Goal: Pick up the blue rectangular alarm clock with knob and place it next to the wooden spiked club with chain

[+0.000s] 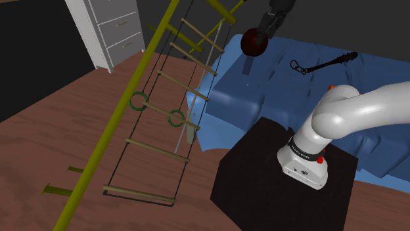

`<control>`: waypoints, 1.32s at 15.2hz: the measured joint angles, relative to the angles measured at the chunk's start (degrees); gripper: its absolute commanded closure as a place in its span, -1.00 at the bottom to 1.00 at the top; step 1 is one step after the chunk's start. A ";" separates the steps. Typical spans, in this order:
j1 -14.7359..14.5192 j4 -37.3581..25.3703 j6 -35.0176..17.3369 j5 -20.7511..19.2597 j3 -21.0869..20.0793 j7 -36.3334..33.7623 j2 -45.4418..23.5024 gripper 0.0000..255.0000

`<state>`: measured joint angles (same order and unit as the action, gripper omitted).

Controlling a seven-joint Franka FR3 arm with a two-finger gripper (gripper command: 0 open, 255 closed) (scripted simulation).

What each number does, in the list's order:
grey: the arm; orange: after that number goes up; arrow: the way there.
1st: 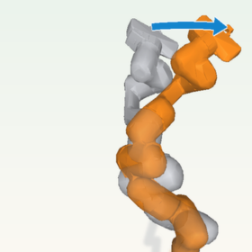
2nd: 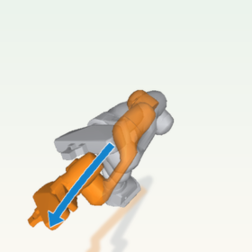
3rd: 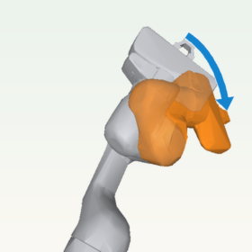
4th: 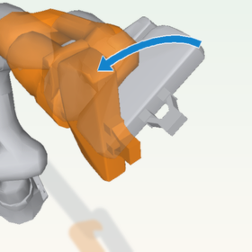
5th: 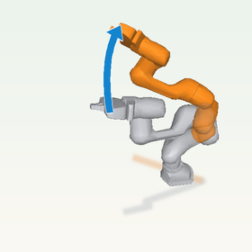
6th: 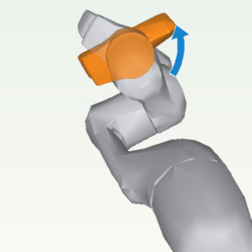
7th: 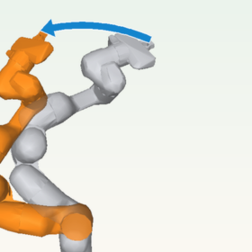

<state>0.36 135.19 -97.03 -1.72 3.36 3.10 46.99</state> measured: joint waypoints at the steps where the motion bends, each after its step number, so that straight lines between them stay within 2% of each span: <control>1: 0.00 0.00 0.00 0.00 0.00 0.00 0.00 -1.00; 4: 1.09 -0.40 -2.59 -0.30 0.62 -1.30 -3.44 -1.00; 11: 4.47 -3.91 -11.19 -1.07 3.61 -4.85 -16.98 -1.00; 20: 7.95 -13.49 -17.62 -0.01 7.79 -9.01 -34.93 -1.00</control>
<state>8.32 121.71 -114.64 -1.72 11.16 -5.91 12.06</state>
